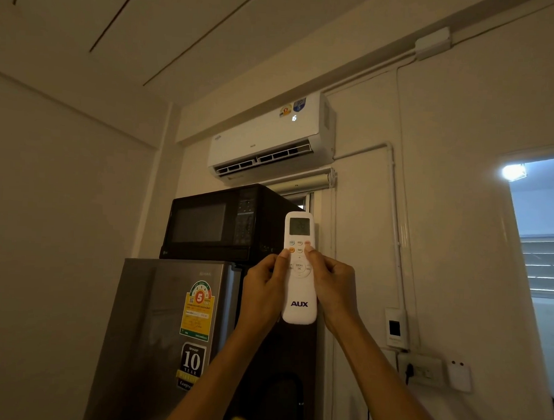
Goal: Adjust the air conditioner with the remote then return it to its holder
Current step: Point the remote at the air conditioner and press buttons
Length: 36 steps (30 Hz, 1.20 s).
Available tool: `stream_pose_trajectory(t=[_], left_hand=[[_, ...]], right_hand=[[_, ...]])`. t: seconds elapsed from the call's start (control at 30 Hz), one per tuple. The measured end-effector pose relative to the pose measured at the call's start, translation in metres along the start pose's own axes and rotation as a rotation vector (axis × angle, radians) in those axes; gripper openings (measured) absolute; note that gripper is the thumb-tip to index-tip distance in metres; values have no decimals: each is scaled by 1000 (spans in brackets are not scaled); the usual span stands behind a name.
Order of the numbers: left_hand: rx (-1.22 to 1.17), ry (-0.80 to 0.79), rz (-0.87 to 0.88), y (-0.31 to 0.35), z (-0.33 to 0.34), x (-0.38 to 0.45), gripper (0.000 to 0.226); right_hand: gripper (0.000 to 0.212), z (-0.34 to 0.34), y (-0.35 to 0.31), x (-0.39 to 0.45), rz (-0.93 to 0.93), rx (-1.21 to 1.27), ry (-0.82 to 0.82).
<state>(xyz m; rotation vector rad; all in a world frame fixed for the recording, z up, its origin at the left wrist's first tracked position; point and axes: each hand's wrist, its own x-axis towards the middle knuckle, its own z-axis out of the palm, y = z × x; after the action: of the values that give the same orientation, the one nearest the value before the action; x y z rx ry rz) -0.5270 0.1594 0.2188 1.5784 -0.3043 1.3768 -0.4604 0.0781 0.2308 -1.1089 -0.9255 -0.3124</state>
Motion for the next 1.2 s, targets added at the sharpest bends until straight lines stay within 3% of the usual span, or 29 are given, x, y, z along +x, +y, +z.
stream_pose_trajectory(t=[0.5,0.83,1.0,1.2], left_hand=[[-1,-7,0,2,-2,-1,17],[7,-12,-10,4,-2,-2,17],[-16,-25,-9,7,-3,-4,17],[-47,-51,-10,8,-6,-7,16]], right_hand=[[22,1,0,-2,11,1,1],[9,0,-1,-3,-5,-6,-4],[17,1,-2,-4,2,-9,-4],[6,2,0,-5,-5,-19,-16]])
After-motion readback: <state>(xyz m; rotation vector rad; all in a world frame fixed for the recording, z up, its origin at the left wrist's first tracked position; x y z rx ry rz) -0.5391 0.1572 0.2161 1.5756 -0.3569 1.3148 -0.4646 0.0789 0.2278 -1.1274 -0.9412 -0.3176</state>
